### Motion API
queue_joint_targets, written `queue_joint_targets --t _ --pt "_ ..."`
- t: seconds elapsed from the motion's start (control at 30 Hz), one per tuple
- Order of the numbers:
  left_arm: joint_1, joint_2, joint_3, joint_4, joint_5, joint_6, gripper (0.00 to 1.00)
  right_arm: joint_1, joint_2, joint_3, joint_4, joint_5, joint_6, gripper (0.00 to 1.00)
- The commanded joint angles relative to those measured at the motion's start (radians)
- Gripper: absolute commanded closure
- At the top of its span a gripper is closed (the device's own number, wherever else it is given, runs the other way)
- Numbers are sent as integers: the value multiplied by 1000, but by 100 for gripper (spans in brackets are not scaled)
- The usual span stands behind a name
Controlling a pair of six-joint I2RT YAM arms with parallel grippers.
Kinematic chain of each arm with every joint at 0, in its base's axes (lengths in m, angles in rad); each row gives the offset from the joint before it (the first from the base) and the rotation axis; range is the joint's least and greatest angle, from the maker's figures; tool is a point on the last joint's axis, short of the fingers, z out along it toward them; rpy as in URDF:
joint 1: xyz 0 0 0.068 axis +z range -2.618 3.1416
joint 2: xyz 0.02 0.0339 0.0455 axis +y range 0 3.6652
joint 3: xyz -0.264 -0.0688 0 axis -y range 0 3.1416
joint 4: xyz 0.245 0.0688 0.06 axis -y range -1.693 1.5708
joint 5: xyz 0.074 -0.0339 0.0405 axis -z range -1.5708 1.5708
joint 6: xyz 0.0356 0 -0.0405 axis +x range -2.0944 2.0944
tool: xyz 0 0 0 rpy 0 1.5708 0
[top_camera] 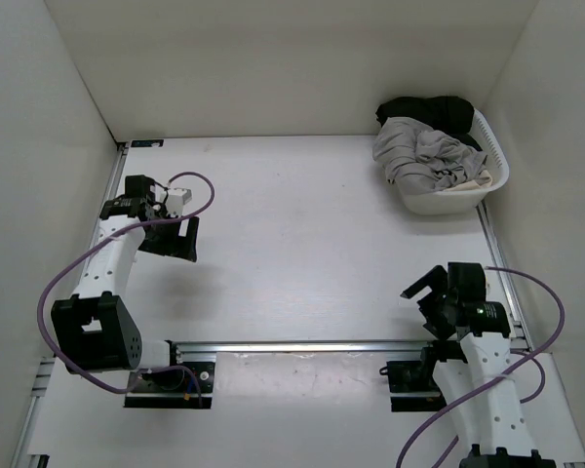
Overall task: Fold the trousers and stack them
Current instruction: Grab the trousers from the pile
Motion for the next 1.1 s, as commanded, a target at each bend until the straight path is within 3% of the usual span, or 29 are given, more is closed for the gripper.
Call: queue_joint_targets --t 0.0,0.13,0.23,0.27,0.33,0.37,0.43,0.47,0.5,0.57,0.63,0.77,0.8,0.87,0.9,0.93,1.07 --pt "-2 -48 0 23 3 -13 0 0 40 51 -10 32 -67 1" --pt "-2 -48 0 23 -15 -13 0 0 150 232 36 46 -282 1" --pt "-2 -48 10 23 -24 -13 0 0 283 461 80 170 -403 1" --pt "-2 -48 21 23 -24 -13 0 0 439 674 123 295 -445 1" --pt "-2 -48 30 32 -24 -13 0 0 579 841 133 354 -482 1" --pt "-2 -48 42 32 -14 -13 0 -14 750 933 107 366 -482 1" --pt "-2 -48 72 32 29 12 0 -32 942 1271 24 356 -482 1" --pt "-2 -65 82 32 42 12 0 -44 1135 1394 -20 356 -473 1" --pt "-2 -88 95 60 51 25 0 -44 1226 1620 -87 339 -473 1" --pt "-2 -88 105 60 51 38 0 -72 1454 1796 -105 283 -482 1" --pt "-2 -77 115 60 51 49 0 -102 1587 1913 -84 273 -482 1" --pt "-2 -67 115 69 80 49 0 -164 1615 1770 111 143 -413 1" --pt "-2 -67 115 69 80 49 0 -164 1640 1761 133 117 -404 5" --pt "-2 -56 115 69 69 39 0 -164 1670 1794 108 75 -404 30" --pt "-2 -44 115 69 69 39 0 -153 1680 1838 69 64 -404 71" --pt "-2 -44 115 78 59 39 0 -141 1663 1839 68 89 -417 100" --pt "-2 -34 105 78 39 39 0 -5 1445 1666 215 273 -472 100"
